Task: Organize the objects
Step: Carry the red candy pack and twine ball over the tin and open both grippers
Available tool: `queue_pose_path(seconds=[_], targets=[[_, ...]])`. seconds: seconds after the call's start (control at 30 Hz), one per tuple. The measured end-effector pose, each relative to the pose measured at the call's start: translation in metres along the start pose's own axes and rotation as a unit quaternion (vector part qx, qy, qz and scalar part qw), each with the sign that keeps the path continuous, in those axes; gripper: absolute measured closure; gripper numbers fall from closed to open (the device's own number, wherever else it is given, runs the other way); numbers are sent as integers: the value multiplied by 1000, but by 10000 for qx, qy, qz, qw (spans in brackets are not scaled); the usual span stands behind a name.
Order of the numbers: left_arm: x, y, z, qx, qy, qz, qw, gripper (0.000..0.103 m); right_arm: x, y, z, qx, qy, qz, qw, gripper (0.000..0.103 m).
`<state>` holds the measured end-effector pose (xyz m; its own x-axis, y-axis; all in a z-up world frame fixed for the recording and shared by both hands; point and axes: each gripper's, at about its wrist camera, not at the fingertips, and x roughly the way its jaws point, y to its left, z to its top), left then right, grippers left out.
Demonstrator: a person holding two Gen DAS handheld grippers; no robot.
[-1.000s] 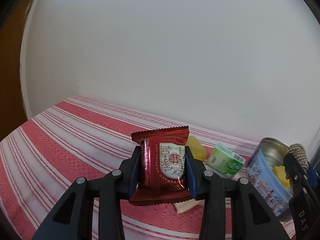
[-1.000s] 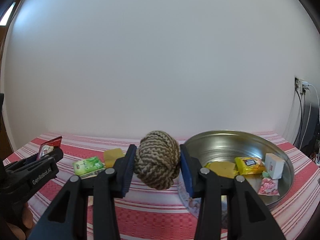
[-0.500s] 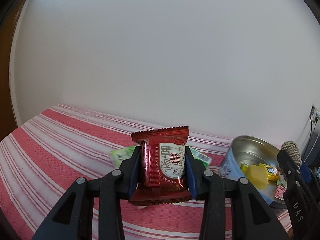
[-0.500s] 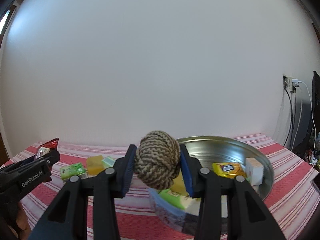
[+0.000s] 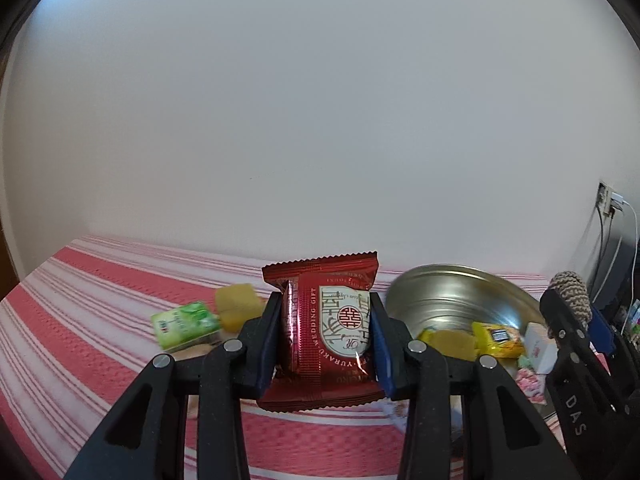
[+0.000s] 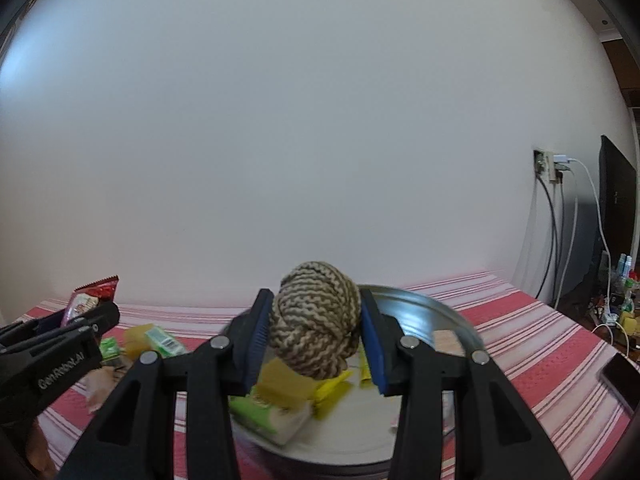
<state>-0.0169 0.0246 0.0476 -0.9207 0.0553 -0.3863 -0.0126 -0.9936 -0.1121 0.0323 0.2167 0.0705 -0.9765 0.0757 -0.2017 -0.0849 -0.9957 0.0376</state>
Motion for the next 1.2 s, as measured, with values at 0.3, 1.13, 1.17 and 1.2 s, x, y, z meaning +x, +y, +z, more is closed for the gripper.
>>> queue_pose_path(seconds=[0.3, 1.13, 1.17, 1.2], targets=[[13, -36, -4, 232, 88, -212, 9995, 60, 6, -41, 5, 169, 0, -326, 9993, 60], [77, -88, -18, 619, 781, -273, 9947, 60, 61, -104, -6, -72, 740, -777, 9942, 60], [80, -88, -19, 634, 813, -261, 9943, 60, 63, -104, -7, -68, 781, -748, 9941, 60], [82, -90, -20, 657, 845, -253, 9939, 60, 65, -104, -8, -76, 814, -730, 9940, 60]])
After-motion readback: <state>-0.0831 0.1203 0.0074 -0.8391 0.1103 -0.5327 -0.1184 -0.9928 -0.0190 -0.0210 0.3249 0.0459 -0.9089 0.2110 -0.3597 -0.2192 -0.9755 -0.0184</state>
